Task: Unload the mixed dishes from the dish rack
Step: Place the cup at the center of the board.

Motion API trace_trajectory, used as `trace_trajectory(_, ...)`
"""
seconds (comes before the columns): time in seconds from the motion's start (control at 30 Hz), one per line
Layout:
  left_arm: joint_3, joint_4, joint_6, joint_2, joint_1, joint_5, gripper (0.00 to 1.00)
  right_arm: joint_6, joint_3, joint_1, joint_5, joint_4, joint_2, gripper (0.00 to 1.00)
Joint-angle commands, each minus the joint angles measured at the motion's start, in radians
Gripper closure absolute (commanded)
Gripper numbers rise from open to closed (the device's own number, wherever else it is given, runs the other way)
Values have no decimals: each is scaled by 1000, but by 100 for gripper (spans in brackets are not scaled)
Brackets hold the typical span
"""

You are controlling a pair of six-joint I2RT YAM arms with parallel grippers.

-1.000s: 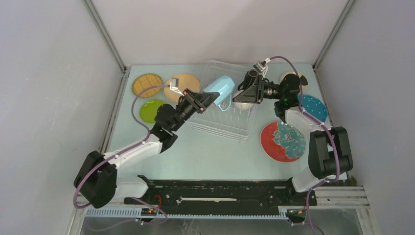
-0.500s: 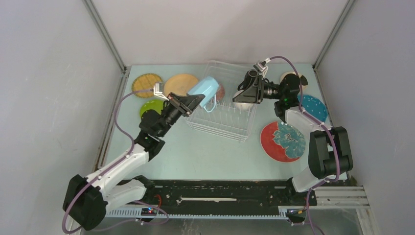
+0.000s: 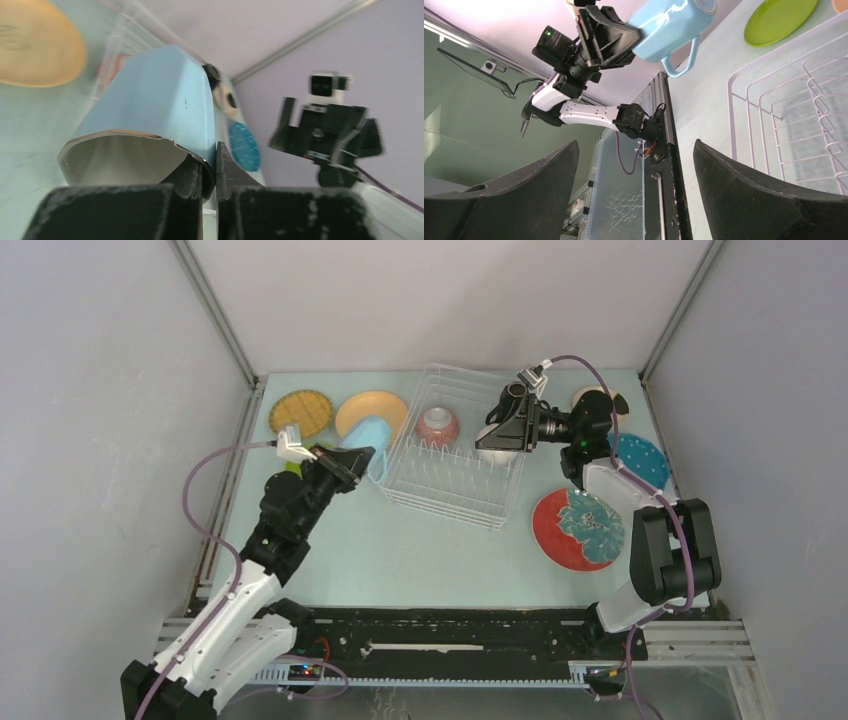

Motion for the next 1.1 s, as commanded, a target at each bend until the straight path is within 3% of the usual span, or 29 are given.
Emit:
trace_trajectory(0.0,46,-99,137,-61,61,-102,100,-30,22,0,-3,11,-13,7)
trace_trajectory(0.27,6,-239,152,-70,208,-168,100,-35,22,-4,-1,2,-5,7)
trace_trajectory(0.57,-26,-437,-7,23,381,-280,100,-38,22,-5,0,-3,2,7)
trace_trajectory(0.8,72,-660,-87,106,413,-464,98,-43,21,-11,6,-12,6,7)
trace_trajectory(0.97,143,-737,-33,167,473,-459,97,-48,22,-20,8,-21,3,7)
trace_trajectory(1.07,168,-743,2,214,527,-383,97,-35,22,-28,6,-11,1,7)
